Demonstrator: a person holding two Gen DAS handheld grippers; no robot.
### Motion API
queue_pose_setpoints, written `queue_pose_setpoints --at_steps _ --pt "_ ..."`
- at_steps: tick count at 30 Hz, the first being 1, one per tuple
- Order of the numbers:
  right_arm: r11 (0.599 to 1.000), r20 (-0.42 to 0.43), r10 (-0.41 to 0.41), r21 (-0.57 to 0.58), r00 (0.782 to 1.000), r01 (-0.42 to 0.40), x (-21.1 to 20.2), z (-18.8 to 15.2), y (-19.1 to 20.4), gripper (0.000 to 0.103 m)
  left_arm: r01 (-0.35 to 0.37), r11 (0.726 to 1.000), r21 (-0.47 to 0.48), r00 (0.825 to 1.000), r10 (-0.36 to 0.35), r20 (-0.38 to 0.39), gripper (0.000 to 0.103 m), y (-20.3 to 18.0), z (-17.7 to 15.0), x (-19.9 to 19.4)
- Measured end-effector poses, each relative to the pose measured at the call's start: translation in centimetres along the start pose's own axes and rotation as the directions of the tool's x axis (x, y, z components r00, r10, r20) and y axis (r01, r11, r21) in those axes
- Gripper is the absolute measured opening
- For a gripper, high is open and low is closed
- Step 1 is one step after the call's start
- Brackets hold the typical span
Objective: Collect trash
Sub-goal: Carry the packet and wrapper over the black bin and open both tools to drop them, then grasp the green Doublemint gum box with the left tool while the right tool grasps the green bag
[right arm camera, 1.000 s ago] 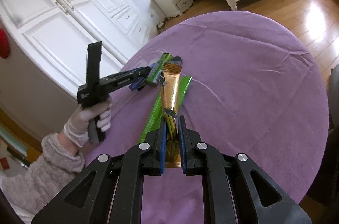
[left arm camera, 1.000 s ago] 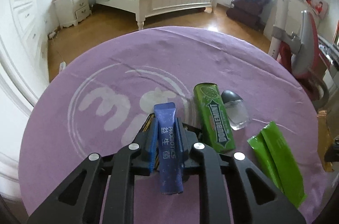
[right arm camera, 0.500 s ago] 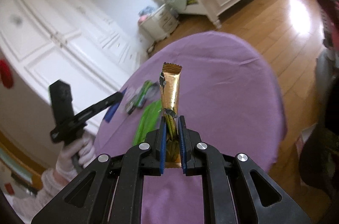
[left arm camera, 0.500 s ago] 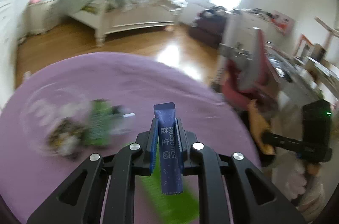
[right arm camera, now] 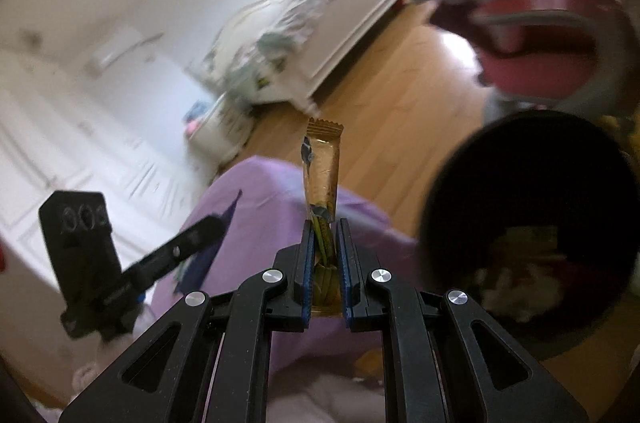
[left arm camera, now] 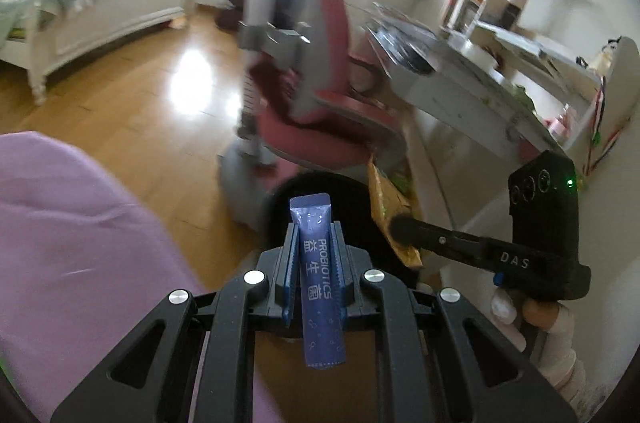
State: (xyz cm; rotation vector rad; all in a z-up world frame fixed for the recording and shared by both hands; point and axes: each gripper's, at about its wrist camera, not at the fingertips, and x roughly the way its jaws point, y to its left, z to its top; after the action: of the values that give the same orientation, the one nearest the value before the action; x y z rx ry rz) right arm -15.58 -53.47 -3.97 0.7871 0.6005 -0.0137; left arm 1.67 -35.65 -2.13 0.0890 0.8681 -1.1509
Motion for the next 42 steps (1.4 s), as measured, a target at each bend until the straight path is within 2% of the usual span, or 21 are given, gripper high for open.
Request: queue_pose_setpoints --at_steps 4,8,16,19,20,21,22,23,24,25,26,31,35,42 --pt "0.996 0.040 -0.060 0.066 0.997 0.057 -1.8 0.5 -4.2 0.012 0.029 1.000 0.008 0.998 -0.029 -0.053 0.016 -1.3 0.7 3.9" --pt "0.990 0.043 -0.092 0.114 0.995 0.086 -2.3 0.3 -7.4 0.012 0.053 0.999 0.000 0.994 -0.053 -0.098 0.016 -1.9 0.3 6.6" --pt "0.979 0.027 -0.114 0.171 0.993 0.108 -1.7 -0.5 -10.0 0.012 0.061 0.998 0.015 0.987 -0.058 -0.151 0.017 -2.9 -0.1 10.0" --pt "0.975 0.026 -0.123 0.188 0.992 0.116 -1.5 -0.4 -10.6 0.012 0.076 0.997 0.028 0.983 -0.070 -0.169 0.020 -3.4 0.0 11.0" --pt "0.972 0.028 -0.131 0.200 0.991 0.123 -1.5 -0.5 -10.9 0.012 0.056 0.998 0.041 0.983 -0.048 -0.179 0.021 -3.6 0.0 11.4" --pt "0.968 0.027 -0.140 0.214 0.990 0.131 -1.6 -0.5 -11.2 0.016 0.036 0.998 0.051 0.982 -0.026 -0.186 0.032 -3.8 0.0 11.5" --pt "0.964 0.024 -0.148 0.226 0.989 0.139 -1.7 -0.6 -11.5 0.029 0.015 0.998 0.060 0.981 -0.003 -0.192 0.043 -3.9 0.1 11.6" --pt "0.957 0.021 -0.163 0.245 0.986 0.153 -1.8 -0.6 -11.9 0.039 -0.014 0.998 0.067 0.982 0.026 -0.185 0.069 -4.0 0.1 11.3" --pt "0.952 0.022 -0.177 0.260 0.984 0.165 -2.0 -0.6 -12.2 0.055 -0.029 0.997 0.070 0.986 0.040 -0.160 0.085 -4.0 0.2 10.8" --pt "0.946 0.030 -0.189 0.274 0.982 0.174 -2.2 -0.7 -12.5 0.058 -0.038 0.997 0.071 0.991 0.047 -0.124 0.090 -4.0 0.2 10.1" --pt "0.945 0.032 -0.191 0.277 0.981 0.175 -2.4 -0.8 -12.7 0.058 -0.047 0.996 0.073 0.995 0.053 -0.090 0.091 -4.0 0.2 9.2" --pt "0.942 0.022 -0.194 0.283 0.981 0.180 -2.2 -1.0 -12.4 0.058 -0.075 0.996 0.045 0.994 0.078 -0.071 0.092 -3.1 0.6 6.1" --pt "0.954 0.005 -0.173 0.250 0.985 0.166 -1.3 -0.9 -11.1 0.058 -0.113 0.994 -0.001 0.993 0.113 -0.029 0.092 -1.3 0.6 2.0" --pt "0.982 -0.055 -0.118 0.144 0.992 0.125 1.7 -1.0 -5.9 0.058 -0.216 0.969 -0.117 0.972 0.225 0.062 0.095 3.5 -0.9 -6.2"
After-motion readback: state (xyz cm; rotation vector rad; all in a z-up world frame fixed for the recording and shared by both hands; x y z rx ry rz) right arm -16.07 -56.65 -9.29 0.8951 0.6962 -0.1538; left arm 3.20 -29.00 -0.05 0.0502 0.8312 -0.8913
